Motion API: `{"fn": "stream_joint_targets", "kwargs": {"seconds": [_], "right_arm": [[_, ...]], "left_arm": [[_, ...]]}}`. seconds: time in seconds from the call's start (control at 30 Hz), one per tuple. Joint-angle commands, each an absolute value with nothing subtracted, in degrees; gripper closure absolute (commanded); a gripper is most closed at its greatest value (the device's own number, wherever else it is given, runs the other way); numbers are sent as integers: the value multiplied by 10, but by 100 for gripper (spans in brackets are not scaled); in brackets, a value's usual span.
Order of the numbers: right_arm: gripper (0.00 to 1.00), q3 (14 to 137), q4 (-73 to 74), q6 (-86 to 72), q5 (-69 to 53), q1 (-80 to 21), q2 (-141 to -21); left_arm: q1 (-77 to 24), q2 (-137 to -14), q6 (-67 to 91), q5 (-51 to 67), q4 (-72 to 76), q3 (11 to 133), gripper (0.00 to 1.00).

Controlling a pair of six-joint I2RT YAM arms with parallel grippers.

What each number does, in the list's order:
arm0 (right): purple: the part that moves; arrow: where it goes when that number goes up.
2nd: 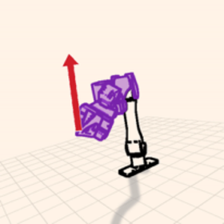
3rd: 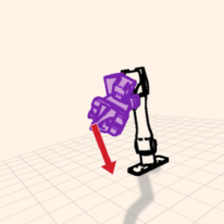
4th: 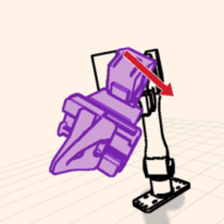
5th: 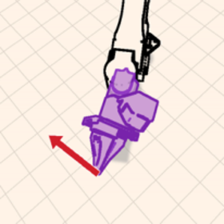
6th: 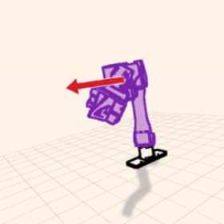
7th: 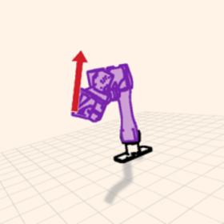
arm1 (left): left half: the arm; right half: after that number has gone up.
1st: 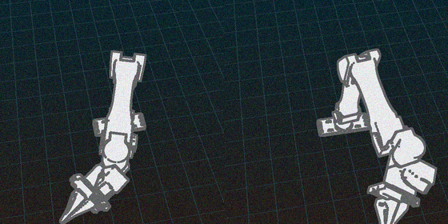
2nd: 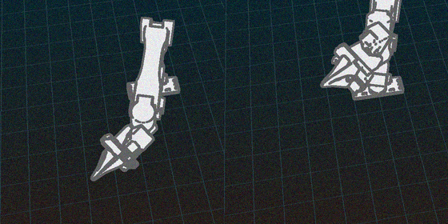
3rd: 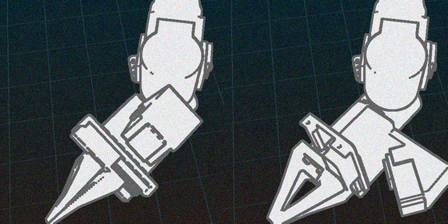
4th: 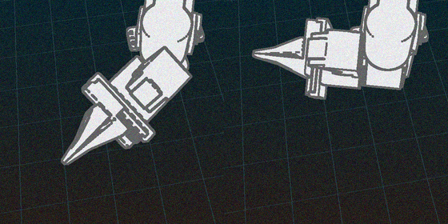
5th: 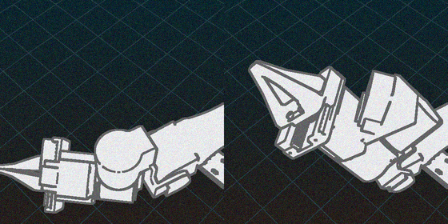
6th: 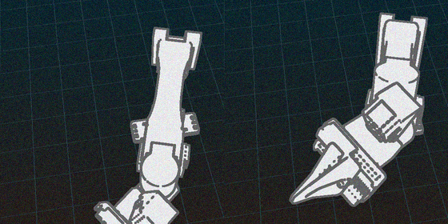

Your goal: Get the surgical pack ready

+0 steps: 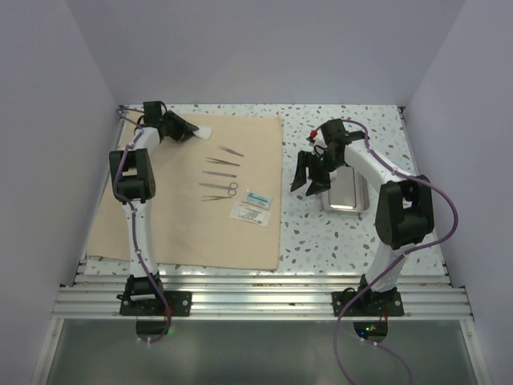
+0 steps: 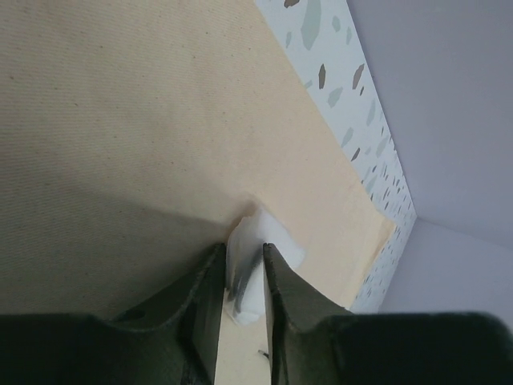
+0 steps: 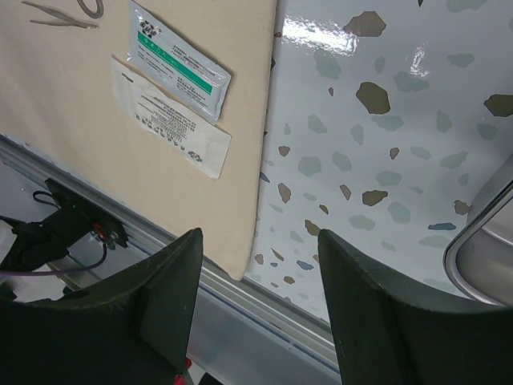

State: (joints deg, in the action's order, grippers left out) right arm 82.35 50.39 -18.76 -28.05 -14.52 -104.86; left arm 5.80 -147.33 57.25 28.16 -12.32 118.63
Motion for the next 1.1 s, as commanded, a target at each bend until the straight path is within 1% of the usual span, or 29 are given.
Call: {"fn": "stream_joint_targets", "kwargs": {"seconds": [0.0,0.03,0.1,0.13,0.17,0.2,0.33,0.43,0.57,0.67,0.77,0.9,0.93,1.0,1.03,1.07], "right_arm": [[37,837,510,-178,-288,-148,-1051],[37,838,510,-178,-288,-147,-1051],[37,838,510,-178,-288,-148,-1053],[37,842,511,-178,-288,-148,-1053],[37,843,512,-177,-288,-148,-1054],[37,847,512,-177,-288,-148,-1056],[37,854,512,-174,-291,-147,-1055],[36,858,512,-171,-292,-148,-1049],[34,859,510,-167,-296,-148,-1040],[33,850,498,-173,-308,-149,-1026],[31,844,487,-177,-323,-158,-1010],[27,838,468,-185,-347,-183,-991],[25,837,463,-187,-356,-189,-987],[22,839,450,-188,-379,-206,-976],[21,839,441,-192,-391,-212,-971],[19,839,426,-194,-414,-224,-962]], "left_arm": [[49,-1506,550,270,-162,1208,73],[49,-1507,549,271,-163,1211,78],[49,-1509,548,274,-164,1216,83],[50,-1508,545,277,-164,1220,91],[49,-1506,544,279,-161,1222,94],[50,-1506,543,285,-156,1222,100],[48,-1480,534,302,-131,1202,100],[47,-1434,513,302,-111,1166,100],[34,-1365,457,301,-152,1146,100],[24,-1302,411,294,-170,1102,100],[12,-1225,374,283,-184,1036,100],[4,-1109,328,283,-189,905,100],[4,-1059,320,285,-196,882,100],[-17,-1005,297,285,-206,815,100],[-23,-951,289,286,-219,794,100],[-35,-921,284,284,-227,750,100]]}}
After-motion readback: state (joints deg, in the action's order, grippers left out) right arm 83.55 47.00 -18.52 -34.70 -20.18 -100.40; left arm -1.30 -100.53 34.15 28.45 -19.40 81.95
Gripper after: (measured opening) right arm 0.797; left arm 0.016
